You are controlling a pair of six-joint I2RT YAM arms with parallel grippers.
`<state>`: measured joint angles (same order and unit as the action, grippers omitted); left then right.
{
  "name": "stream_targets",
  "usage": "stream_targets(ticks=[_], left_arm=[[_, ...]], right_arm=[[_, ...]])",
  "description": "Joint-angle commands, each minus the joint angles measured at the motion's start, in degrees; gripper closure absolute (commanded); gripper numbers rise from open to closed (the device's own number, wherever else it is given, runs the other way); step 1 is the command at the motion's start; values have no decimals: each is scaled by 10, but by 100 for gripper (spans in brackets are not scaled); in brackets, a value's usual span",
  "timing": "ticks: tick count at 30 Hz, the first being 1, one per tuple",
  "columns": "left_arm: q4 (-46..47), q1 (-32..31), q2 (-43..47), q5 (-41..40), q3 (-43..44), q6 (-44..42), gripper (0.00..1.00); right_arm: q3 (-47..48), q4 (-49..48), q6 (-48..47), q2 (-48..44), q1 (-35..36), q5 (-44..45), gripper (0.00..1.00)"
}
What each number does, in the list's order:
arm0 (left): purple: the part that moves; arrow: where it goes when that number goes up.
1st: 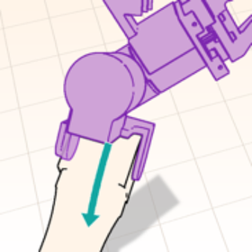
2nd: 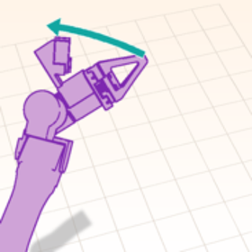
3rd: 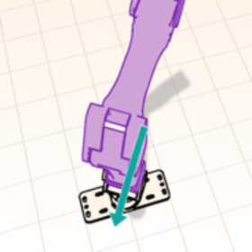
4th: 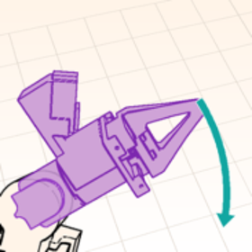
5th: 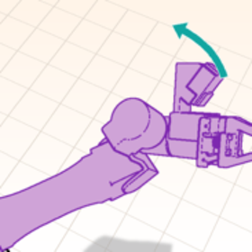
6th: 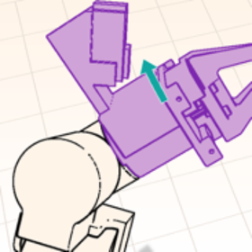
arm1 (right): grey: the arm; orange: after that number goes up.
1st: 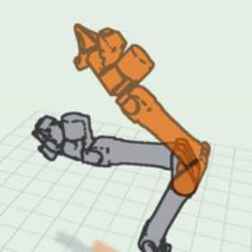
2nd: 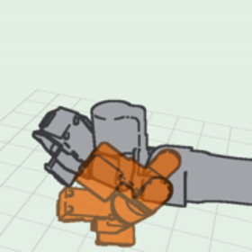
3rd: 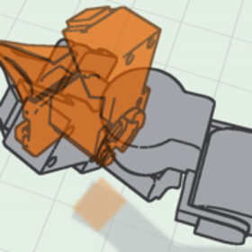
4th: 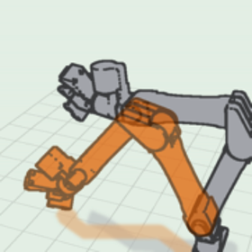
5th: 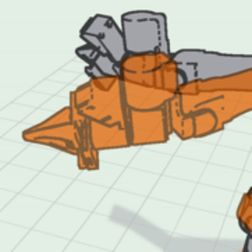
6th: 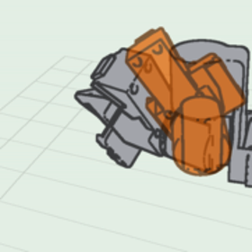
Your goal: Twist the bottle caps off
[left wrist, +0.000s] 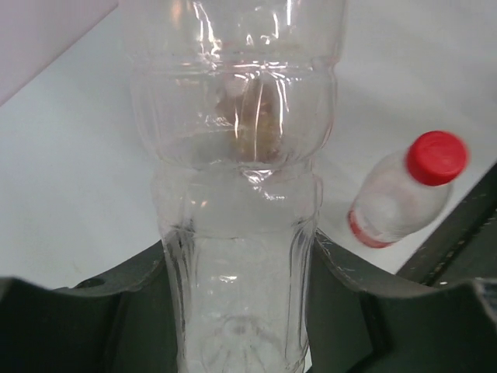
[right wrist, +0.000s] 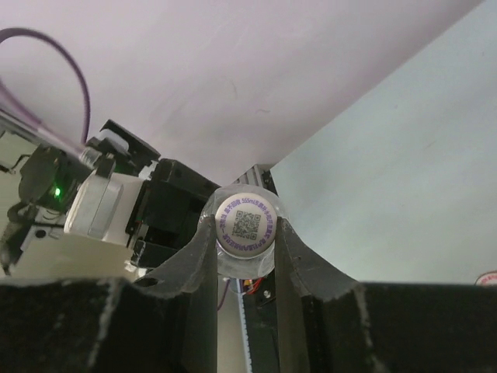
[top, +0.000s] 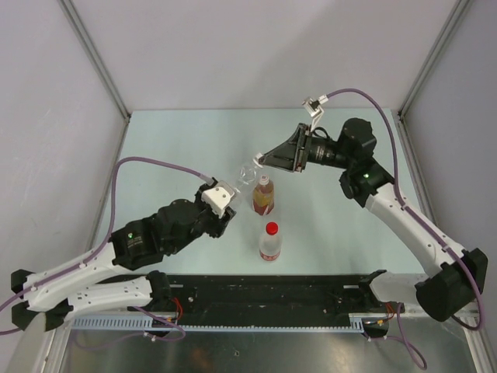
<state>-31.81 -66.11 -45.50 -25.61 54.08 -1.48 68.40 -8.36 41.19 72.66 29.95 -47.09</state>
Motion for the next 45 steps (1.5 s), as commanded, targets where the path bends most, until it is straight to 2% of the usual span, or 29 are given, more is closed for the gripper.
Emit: stream_targets(ticks=[1, 5, 11, 18, 23, 26, 29, 30, 32, 36, 39, 42, 45], left_arm=[[66, -4, 9, 189, 21, 8, 100], [100, 6, 28, 286, 20, 10, 100], [145, 38, 52, 434, 23, 43, 100], [170, 70, 35, 597, 32, 72, 100], [192, 84, 14, 711, 39, 90, 100], [198, 88, 3, 737, 43, 96, 100], [199, 93, 2, 712, 39, 97, 100], [199, 95, 5, 696, 36, 97, 100], [199, 99, 12, 653, 28, 96, 100], [197, 111, 27, 557, 11, 99, 100], [192, 114, 40, 491, 1, 98, 100], [185, 114, 51, 432, -6, 92, 100], [169, 114, 57, 384, -6, 83, 100]], right_arm=[[0, -61, -52, -42, 12, -39, 100], [-15, -89, -71, -65, 13, -60, 100], [-47, -205, -42, -88, 13, -105, 100], [-56, -314, -2, -93, 15, -171, 100], [-57, -354, 7, -102, 19, -201, 100], [-57, -343, -4, -109, 19, -199, 100], [-57, -317, -19, -117, 19, -183, 98], [-57, -307, -24, -120, 18, -175, 95], [-57, -283, -32, -125, 17, -153, 82], [-57, -259, -41, -139, 13, -115, 45], [-56, -244, -51, -148, 10, -94, 24], [-56, -220, -64, -154, 5, -72, 10], [-57, -203, -72, -157, 1, -52, 3]])
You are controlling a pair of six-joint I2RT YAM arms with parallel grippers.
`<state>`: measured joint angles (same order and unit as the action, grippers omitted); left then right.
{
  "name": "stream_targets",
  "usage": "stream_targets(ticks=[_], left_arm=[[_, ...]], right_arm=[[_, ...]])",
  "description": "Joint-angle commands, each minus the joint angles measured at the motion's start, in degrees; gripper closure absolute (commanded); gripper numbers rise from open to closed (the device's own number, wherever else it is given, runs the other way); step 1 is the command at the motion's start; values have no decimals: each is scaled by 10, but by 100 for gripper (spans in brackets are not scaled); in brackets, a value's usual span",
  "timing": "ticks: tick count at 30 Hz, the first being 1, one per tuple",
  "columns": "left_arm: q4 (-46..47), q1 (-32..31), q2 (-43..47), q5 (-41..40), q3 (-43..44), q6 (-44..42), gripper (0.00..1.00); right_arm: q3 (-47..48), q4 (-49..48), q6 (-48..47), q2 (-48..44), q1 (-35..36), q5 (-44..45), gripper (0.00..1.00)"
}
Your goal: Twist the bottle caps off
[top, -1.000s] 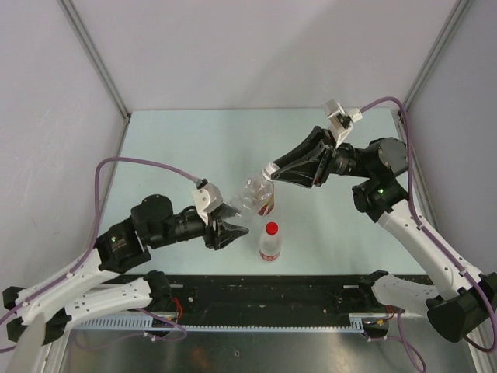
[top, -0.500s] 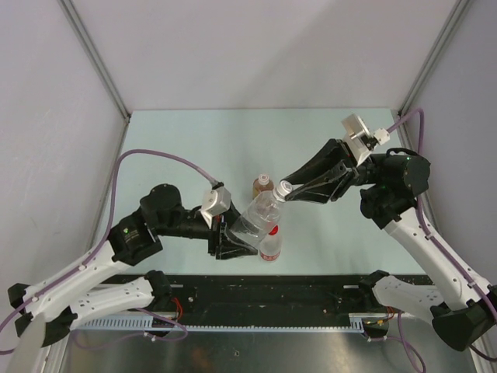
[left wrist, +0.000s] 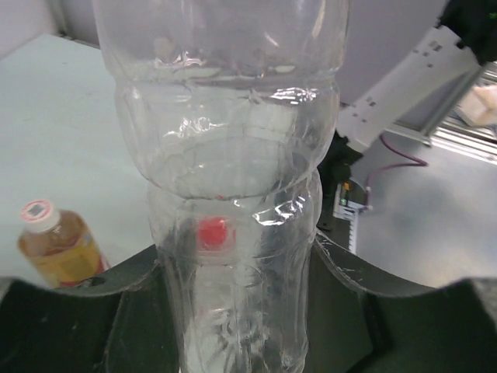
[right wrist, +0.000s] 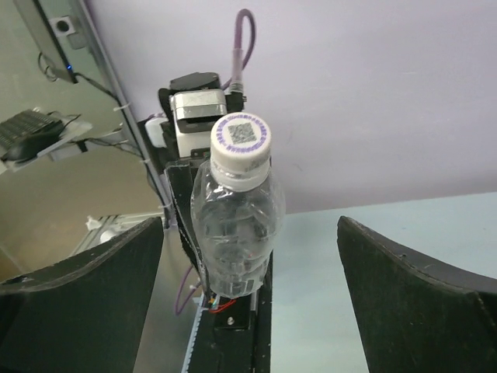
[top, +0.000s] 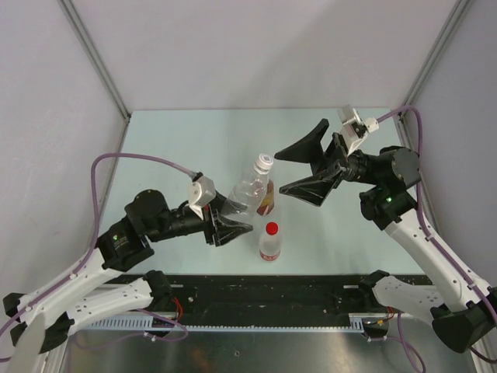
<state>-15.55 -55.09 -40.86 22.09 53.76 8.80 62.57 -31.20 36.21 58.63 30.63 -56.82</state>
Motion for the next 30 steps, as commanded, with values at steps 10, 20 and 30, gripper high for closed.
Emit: stream_targets(ticks=[10, 20, 30], left_arm=[[-73, 4, -4, -265, 9, -49, 100], [-159, -7, -37, -424, 17, -68, 100], [-229, -33, -95, -509, 26, -73, 100]], right_arm=[[17, 120, 8, 12, -37, 135, 1], [75, 248, 57, 108, -59, 125, 1], [101, 295, 65, 178, -38, 117, 1]])
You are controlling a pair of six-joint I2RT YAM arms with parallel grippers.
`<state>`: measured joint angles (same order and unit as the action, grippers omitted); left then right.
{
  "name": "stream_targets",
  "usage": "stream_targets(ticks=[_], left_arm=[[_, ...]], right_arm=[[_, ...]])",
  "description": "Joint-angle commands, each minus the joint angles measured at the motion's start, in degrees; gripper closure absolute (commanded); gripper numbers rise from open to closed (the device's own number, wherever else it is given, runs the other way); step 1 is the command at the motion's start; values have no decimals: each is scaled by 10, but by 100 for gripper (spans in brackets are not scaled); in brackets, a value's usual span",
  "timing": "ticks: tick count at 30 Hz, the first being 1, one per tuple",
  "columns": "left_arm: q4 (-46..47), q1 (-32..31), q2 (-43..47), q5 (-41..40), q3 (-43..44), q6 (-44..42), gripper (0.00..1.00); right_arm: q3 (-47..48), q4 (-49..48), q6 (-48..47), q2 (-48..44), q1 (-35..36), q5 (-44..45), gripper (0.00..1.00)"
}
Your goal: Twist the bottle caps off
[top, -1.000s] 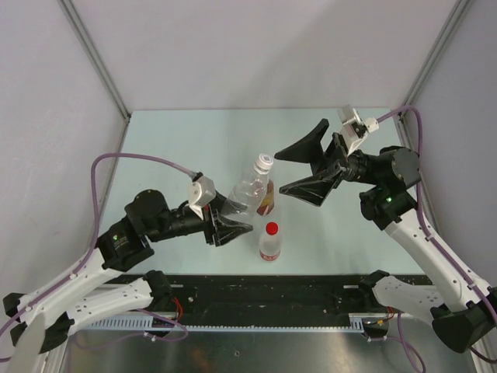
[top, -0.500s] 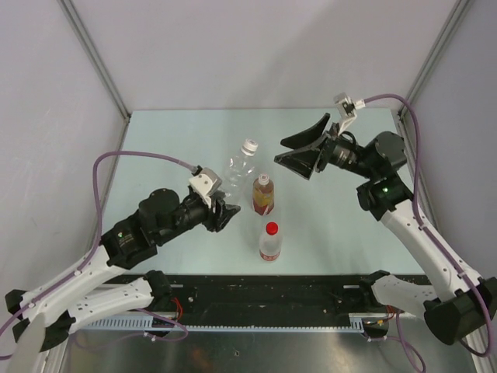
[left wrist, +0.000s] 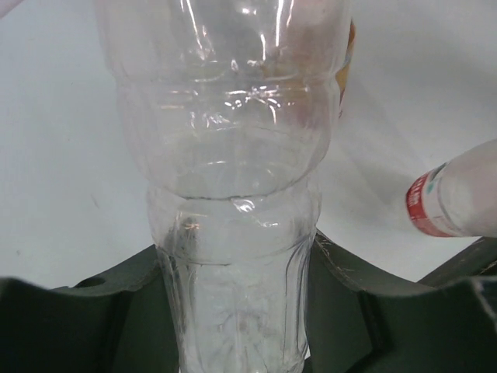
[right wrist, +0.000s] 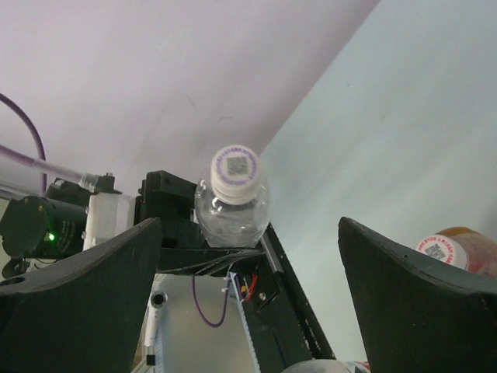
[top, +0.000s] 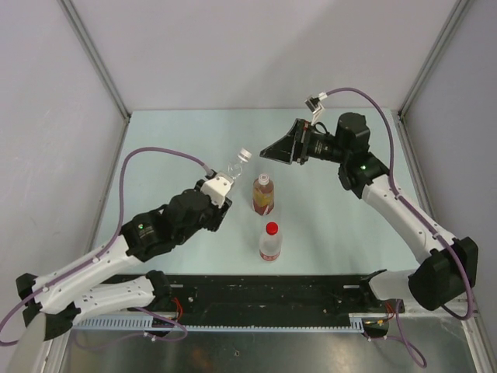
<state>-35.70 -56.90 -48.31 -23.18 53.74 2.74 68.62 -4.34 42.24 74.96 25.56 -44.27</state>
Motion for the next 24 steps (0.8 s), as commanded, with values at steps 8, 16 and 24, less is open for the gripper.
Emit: stream_targets(ticks=[8, 16, 24], left_arm=[[-64, -51, -74, -113, 35, -6, 100], [-82, -64, -91, -126, 45, 5, 100], [-90, -70, -103, -122, 49, 7, 100]], right_arm=[[58, 73, 0, 63, 34, -8, 9], [68, 121, -18, 92, 44, 26, 31], [68, 95, 4, 105, 54, 15, 34]])
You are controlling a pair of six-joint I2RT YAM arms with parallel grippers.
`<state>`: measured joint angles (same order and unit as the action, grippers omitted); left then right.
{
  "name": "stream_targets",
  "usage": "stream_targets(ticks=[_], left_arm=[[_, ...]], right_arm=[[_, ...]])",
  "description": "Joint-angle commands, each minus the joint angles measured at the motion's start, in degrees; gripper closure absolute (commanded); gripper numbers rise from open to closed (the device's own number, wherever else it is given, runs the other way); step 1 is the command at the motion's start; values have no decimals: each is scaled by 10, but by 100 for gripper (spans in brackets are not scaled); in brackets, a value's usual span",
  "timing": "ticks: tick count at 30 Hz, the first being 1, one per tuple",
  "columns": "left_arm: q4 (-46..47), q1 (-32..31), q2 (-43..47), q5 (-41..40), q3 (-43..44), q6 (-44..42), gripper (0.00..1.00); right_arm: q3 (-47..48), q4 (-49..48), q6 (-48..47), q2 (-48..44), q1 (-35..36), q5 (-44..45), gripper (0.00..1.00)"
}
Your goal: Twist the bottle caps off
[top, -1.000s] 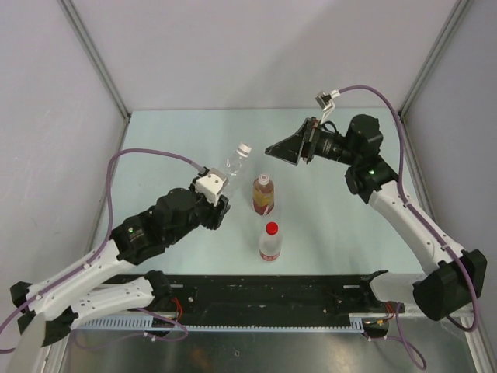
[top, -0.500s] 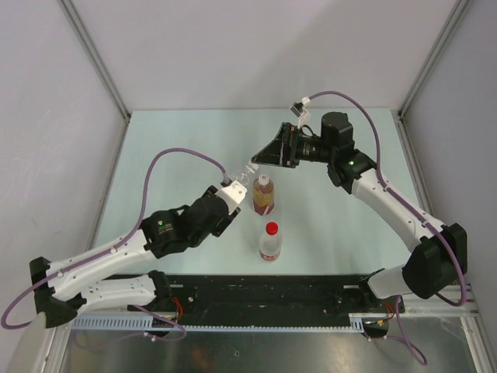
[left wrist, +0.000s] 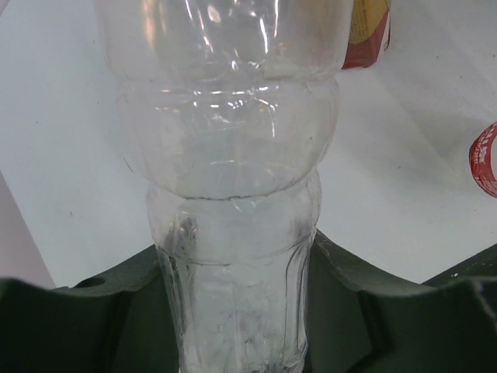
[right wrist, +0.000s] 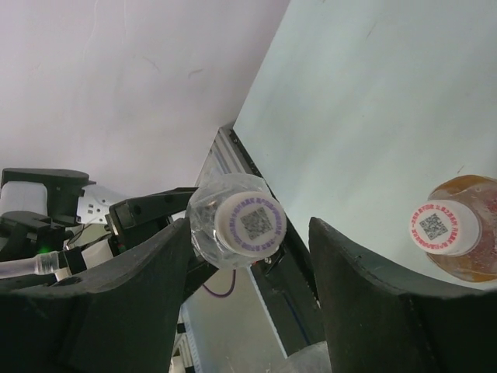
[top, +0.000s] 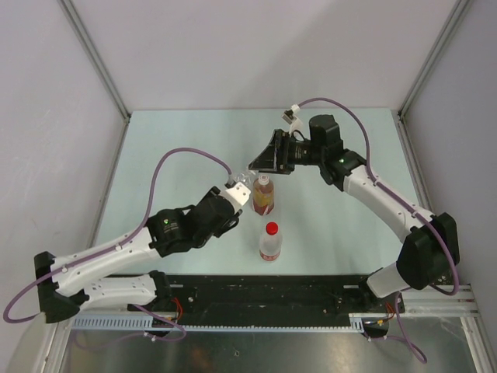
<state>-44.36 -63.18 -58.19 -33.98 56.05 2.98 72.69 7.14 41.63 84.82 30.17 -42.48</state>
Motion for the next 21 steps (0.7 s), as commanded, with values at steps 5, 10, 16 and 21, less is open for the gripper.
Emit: stream_targets(ticks=[5, 10, 16, 21], left_arm=[[-5, -9, -4, -13, 26, 9, 100], [-5, -9, -3, -13, 26, 10, 100], [-5, -9, 1, 3, 35, 17, 100], [1, -9, 20, 30, 46, 35, 100]], right_arm=[[27, -34, 23, 9, 15, -9, 49], [27, -42, 28, 9, 16, -22, 83], [26, -37, 4, -9, 17, -18, 100], [26, -38, -35, -37, 17, -15, 100]])
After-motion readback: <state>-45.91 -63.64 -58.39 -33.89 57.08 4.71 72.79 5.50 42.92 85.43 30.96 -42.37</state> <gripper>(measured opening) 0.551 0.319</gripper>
